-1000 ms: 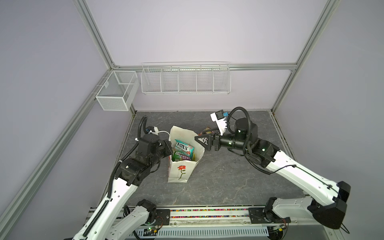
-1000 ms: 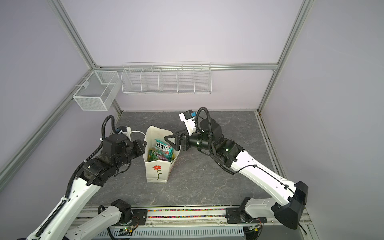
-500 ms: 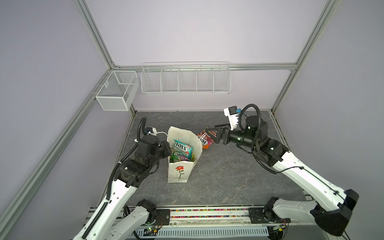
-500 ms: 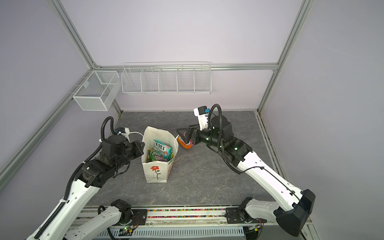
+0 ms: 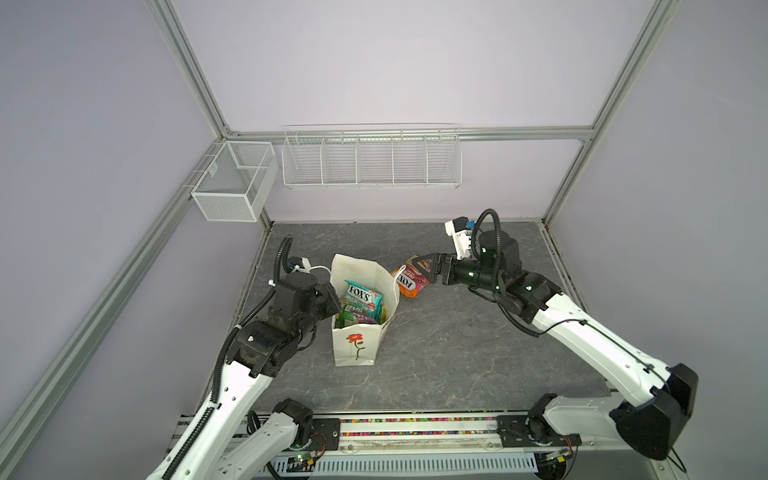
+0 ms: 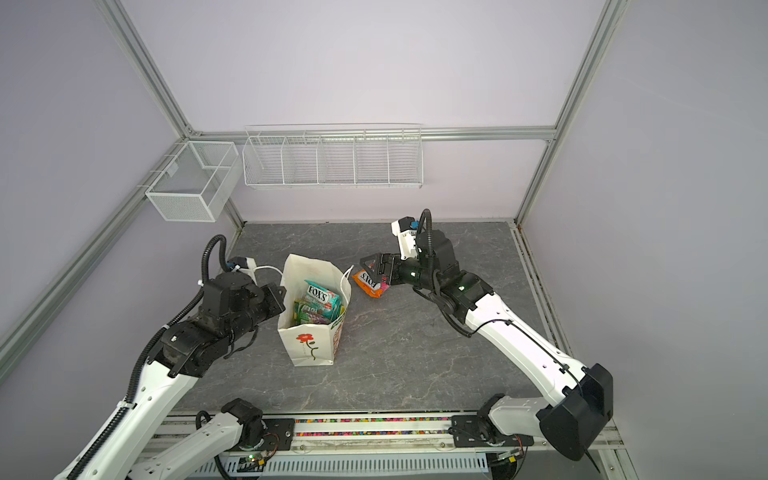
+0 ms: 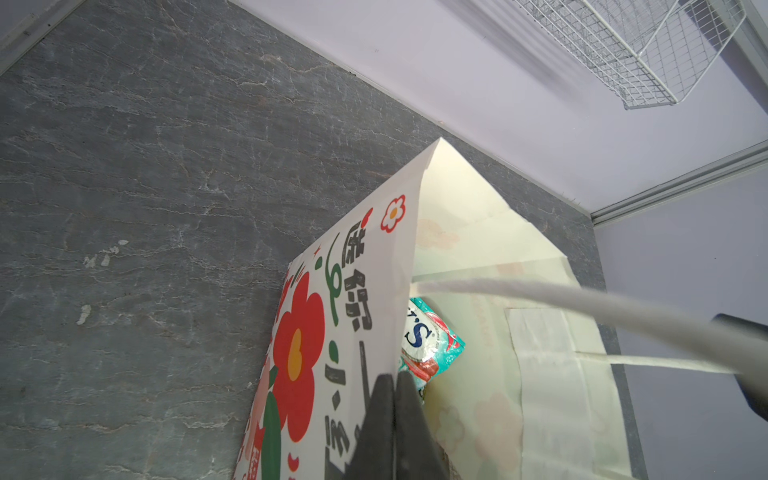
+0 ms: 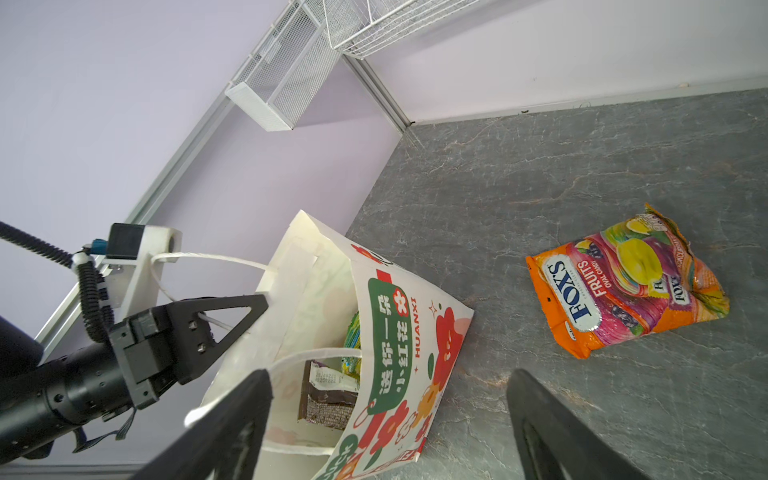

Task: Place the snacks into the paper bag
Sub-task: 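Raise the right gripper out of the bag toward the orange Fox's bag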

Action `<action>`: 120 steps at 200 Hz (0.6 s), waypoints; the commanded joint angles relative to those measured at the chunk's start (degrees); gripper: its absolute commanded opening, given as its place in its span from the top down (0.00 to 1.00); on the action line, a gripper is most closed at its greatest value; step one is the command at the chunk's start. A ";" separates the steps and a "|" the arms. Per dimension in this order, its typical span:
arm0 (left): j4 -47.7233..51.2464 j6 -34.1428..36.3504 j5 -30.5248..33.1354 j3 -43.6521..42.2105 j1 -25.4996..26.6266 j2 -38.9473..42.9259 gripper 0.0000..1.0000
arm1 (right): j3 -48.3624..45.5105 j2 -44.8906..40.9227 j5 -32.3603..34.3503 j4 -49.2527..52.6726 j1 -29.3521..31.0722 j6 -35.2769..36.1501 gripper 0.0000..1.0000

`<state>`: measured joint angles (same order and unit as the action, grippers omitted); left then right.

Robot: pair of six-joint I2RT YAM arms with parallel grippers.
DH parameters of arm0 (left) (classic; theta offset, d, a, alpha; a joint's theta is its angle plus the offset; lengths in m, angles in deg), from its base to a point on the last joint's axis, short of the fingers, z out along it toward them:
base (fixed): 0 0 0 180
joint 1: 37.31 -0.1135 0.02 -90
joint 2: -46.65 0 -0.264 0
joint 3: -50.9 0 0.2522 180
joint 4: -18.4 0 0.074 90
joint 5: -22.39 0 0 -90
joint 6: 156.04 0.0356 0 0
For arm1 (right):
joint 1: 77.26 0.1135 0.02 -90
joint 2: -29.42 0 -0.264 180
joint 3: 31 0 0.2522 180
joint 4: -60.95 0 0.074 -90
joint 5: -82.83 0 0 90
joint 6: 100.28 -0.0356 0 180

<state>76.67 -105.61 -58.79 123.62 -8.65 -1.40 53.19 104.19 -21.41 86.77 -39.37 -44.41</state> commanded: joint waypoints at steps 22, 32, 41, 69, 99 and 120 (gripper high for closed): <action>0.99 1.14 1.35 0.03 0.12 1.54 0.97 | -1.26 2.12 -1.84 -0.98 -1.06 -1.77 0.09; 1.10 1.16 1.38 0.02 0.08 1.62 0.96 | -1.43 2.86 -1.79 -0.98 -1.37 -2.30 0.08; 1.19 1.12 1.40 0.02 0.06 1.79 0.96 | -1.65 3.62 -1.91 -0.89 -1.85 -2.89 0.09; 1.59 1.28 1.66 -0.25 0.07 2.16 0.96 | -3.05 6.10 -3.55 -2.40 -3.47 -5.12 0.09; 2.06 1.49 1.99 -0.60 -0.06 2.78 0.96 | -4.31 8.87 -5.37 -4.33 -4.63 -7.02 0.09; 2.49 1.69 2.12 -0.67 -0.25 2.88 0.95 | -4.94 10.96 -6.26 -5.69 -5.15 -8.27 0.09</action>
<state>78.22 -104.78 -57.55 123.25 -8.69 0.48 49.41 113.50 -25.32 84.67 -43.87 -49.99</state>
